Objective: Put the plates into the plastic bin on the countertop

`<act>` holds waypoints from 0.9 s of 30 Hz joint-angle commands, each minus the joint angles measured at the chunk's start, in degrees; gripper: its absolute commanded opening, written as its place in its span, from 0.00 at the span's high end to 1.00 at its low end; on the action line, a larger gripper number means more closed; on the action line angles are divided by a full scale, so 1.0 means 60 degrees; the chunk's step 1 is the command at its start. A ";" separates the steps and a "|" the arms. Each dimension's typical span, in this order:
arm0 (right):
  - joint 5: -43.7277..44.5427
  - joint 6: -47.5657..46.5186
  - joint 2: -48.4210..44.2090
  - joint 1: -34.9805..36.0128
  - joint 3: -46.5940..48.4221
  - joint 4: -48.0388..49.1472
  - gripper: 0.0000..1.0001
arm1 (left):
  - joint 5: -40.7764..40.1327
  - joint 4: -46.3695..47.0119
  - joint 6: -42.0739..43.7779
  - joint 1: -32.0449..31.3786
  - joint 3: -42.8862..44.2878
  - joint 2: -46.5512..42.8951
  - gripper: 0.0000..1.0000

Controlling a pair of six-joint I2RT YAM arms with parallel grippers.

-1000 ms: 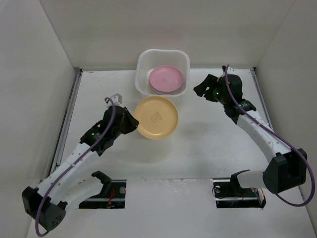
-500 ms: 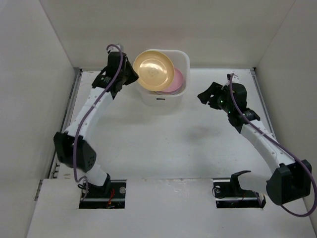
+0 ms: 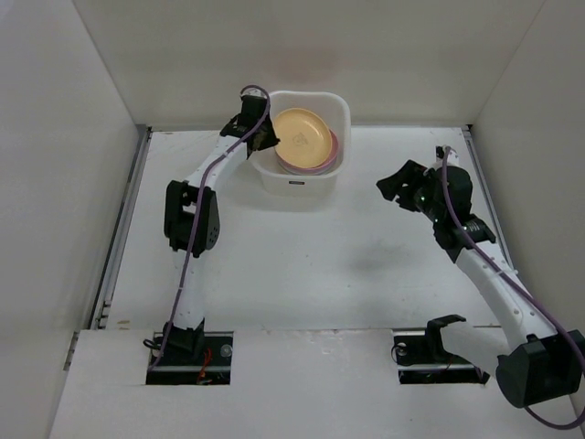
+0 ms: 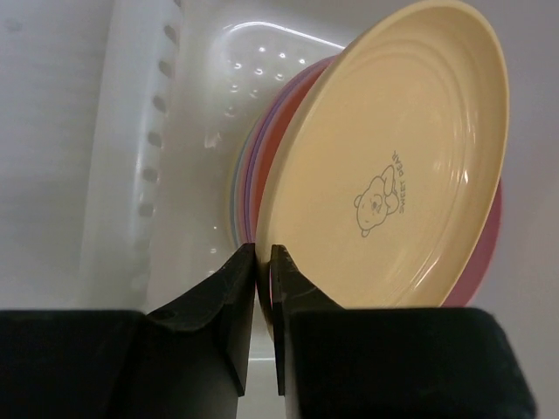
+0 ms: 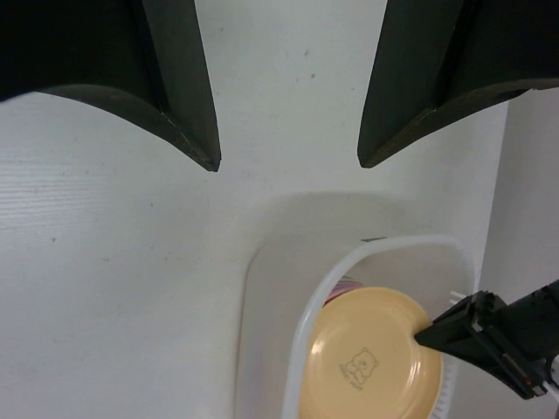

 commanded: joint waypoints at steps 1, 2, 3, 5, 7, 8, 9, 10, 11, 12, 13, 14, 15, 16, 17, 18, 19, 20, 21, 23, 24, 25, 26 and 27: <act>0.0085 0.0115 -0.0341 -0.0112 -0.0064 -0.0119 0.30 | 0.0272 0.0759 0.0461 -0.0051 0.1070 0.0157 0.90; 0.0128 0.0130 -0.0370 -0.0126 -0.0079 -0.0178 0.30 | 0.0272 0.0759 0.0534 -0.0094 0.1203 0.0319 0.89; 0.0187 0.0130 -0.0414 -0.0141 -0.0079 -0.0251 0.30 | 0.0272 0.0730 0.0637 -0.0138 0.1422 0.0524 0.88; 0.0275 0.0101 -0.0502 -0.0156 -0.0064 -0.0412 0.29 | 0.0258 0.0642 0.0813 -0.0226 0.1774 0.0832 0.80; 0.0363 0.0028 -0.0590 -0.0170 -0.0035 -0.0573 0.27 | 0.0184 0.0759 0.0901 -0.0300 0.1775 0.0848 0.70; 0.0392 0.0013 -0.0634 -0.0185 -0.0035 -0.0632 0.27 | 0.0170 0.0774 0.0974 -0.0314 0.1775 0.0805 0.59; 0.0407 -0.0016 -0.0692 -0.0200 -0.0035 -0.0705 0.27 | 0.0155 0.0803 0.1033 -0.0344 0.1732 0.0732 0.48; 0.0422 -0.0045 -0.0751 -0.0200 -0.0049 -0.0735 0.27 | 0.0111 0.0818 0.1106 -0.0358 0.1659 0.0586 0.37; 0.0422 -0.0060 -0.0809 -0.0200 -0.0078 -0.0779 0.27 | 0.0068 0.0832 0.1179 -0.0388 0.1557 0.0396 0.25; 0.0422 -0.0060 -0.0882 -0.0200 -0.0108 -0.0823 0.27 | 0.0009 0.0861 0.1209 -0.0402 0.1425 0.0206 0.16; 0.0393 -0.0060 -0.0970 -0.0200 -0.0137 -0.0866 0.27 | -0.0108 0.0891 0.1267 -0.0432 0.1221 -0.0072 0.08; 0.0364 -0.0060 -0.1073 -0.0185 -0.0166 -0.0910 0.27 | -0.0225 0.0906 0.1311 -0.0475 0.1016 -0.0423 0.00; 0.0363 -0.0060 -0.1175 -0.0156 -0.0196 -0.0954 0.27 | -0.0342 0.0920 0.1370 -0.0519 0.0782 -0.0818 0.00; 0.0378 -0.0060 -0.1307 -0.0156 -0.0225 -0.1027 0.27 | -0.0474 0.0949 0.1428 -0.0549 0.0489 -0.1257 0.00; 0.0421 -0.0089 -0.1439 -0.0141 -0.0283 -0.1101 0.27 | -0.0591 0.0979 0.1472 -0.0578 0.0240 -0.1595 0.00; 0.0422 -0.0133 -0.1585 -0.0069 -0.0327 -0.1174 0.27 | -0.0795 0.1051 0.1531 -0.0607 -0.0169 -0.2091 0.00; 0.0422 -0.0134 -0.1731 0.0019 -0.0400 -0.1262 0.26 | -0.1058 0.1110 0.1589 -0.0637 -0.0637 -0.2618 0.00; 0.0422 -0.0134 -0.1878 0.0107 -0.0488 -0.1349 0.25 | -0.1293 0.1140 0.1619 -0.0651 -0.1019 -0.3015 0.00; 0.0422 -0.0148 -0.2053 0.0224 -0.0561 -0.1437 0.25 | -0.1629 0.1097 0.1663 -0.0666 -0.1516 -0.3527 0.00; 0.0451 -0.0265 -0.2390 0.0386 -0.0708 -0.1657 0.24 | -0.2245 0.0921 0.1707 -0.0666 -0.2468 -0.4436 0.00; 0.0509 -0.0294 -0.2552 0.0488 -0.0752 -0.1788 0.22 | -0.2537 0.0790 0.1751 -0.0637 -0.3096 -0.4962 0.00; 0.0611 -0.0324 -0.2713 0.0590 -0.0796 -0.1949 0.20 | -0.2859 0.0629 0.1751 -0.0622 -0.3726 -0.5489 0.00; 0.0728 -0.0353 -0.2859 0.0693 -0.0825 -0.2096 0.18 | -0.3182 0.0366 0.1664 -0.0579 -0.4385 -0.6017 0.00; 0.0903 -0.0397 -0.3006 0.0795 -0.0855 -0.2257 0.15 | -0.3417 0.0161 0.1605 -0.0564 -0.4827 -0.6399 0.00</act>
